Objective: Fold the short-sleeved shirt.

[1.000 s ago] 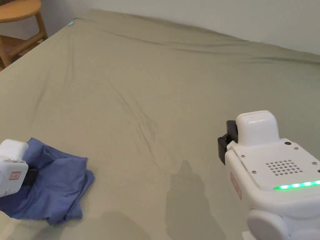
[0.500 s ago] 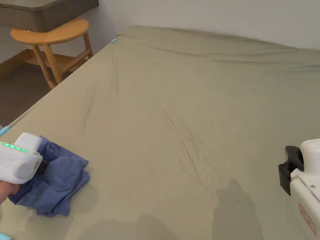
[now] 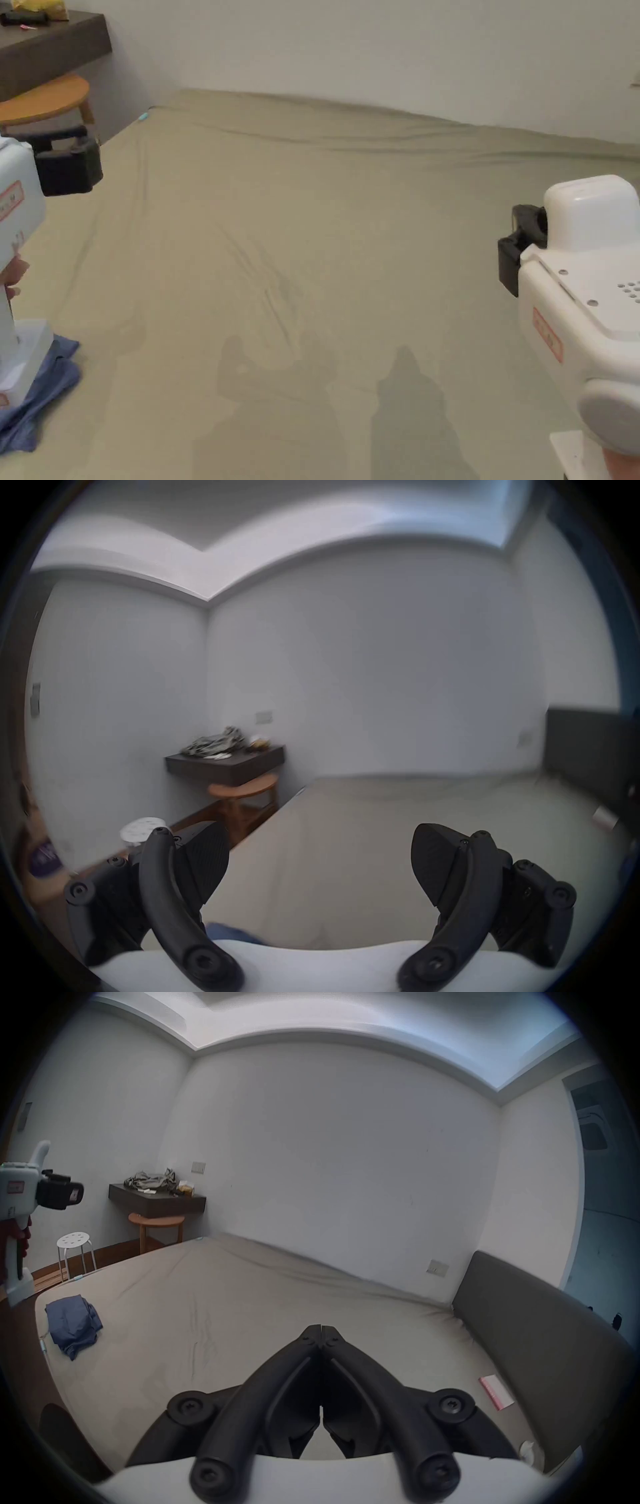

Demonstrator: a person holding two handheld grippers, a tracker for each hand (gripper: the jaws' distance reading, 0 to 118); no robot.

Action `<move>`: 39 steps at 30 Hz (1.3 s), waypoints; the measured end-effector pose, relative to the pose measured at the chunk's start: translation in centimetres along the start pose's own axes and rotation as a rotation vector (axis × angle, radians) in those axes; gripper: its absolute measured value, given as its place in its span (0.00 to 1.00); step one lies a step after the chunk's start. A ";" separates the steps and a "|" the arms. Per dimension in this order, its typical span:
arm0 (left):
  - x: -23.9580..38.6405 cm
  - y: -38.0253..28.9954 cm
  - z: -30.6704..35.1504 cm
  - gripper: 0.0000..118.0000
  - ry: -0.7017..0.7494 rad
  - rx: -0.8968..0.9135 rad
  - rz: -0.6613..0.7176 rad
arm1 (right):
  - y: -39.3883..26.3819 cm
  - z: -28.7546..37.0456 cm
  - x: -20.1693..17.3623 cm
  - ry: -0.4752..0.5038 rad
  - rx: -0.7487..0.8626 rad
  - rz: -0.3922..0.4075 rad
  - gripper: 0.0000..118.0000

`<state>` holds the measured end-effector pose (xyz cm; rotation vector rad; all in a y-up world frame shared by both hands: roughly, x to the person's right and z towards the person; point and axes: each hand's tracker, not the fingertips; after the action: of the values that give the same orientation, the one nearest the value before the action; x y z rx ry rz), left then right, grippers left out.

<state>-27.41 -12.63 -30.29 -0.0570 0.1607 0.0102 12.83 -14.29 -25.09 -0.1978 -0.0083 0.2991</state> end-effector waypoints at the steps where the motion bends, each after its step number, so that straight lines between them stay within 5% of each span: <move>1: 1.6 0.5 1.0 0.91 -0.044 0.019 0.038 | 0.4 0.8 0.5 -0.011 0.016 0.011 0.00; 3: 5.6 1.0 3.4 0.90 -0.134 0.066 0.082 | 1.1 2.8 1.5 -0.029 0.057 0.025 0.00; 7: 12.7 0.8 7.8 0.81 -0.196 0.123 -0.046 | 1.1 6.3 3.2 -0.064 0.117 -0.018 0.00; 9: 15.4 0.2 9.4 0.53 -0.236 0.147 -0.089 | 0.6 7.7 3.5 -0.069 0.130 -0.030 0.00; 11: 17.5 -0.6 10.6 0.12 -0.237 0.147 -0.099 | 0.0 8.5 3.6 -0.086 0.133 -0.029 0.00; 12: 18.3 -0.9 11.3 0.03 -0.249 0.156 -0.105 | -0.4 8.9 3.6 -0.096 0.136 -0.027 0.00; 23: 20.8 -4.3 15.7 0.00 -0.315 0.072 -0.105 | -3.4 11.1 3.1 -0.155 0.128 -0.027 0.00; 39: 21.2 -3.4 15.4 0.00 -0.291 0.115 -0.127 | -2.7 10.2 2.1 -0.089 0.136 -0.064 0.00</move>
<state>-3.99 -15.05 -18.32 0.0497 -0.1335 -0.1168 15.29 -14.24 -14.64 -0.0494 -0.0822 0.2439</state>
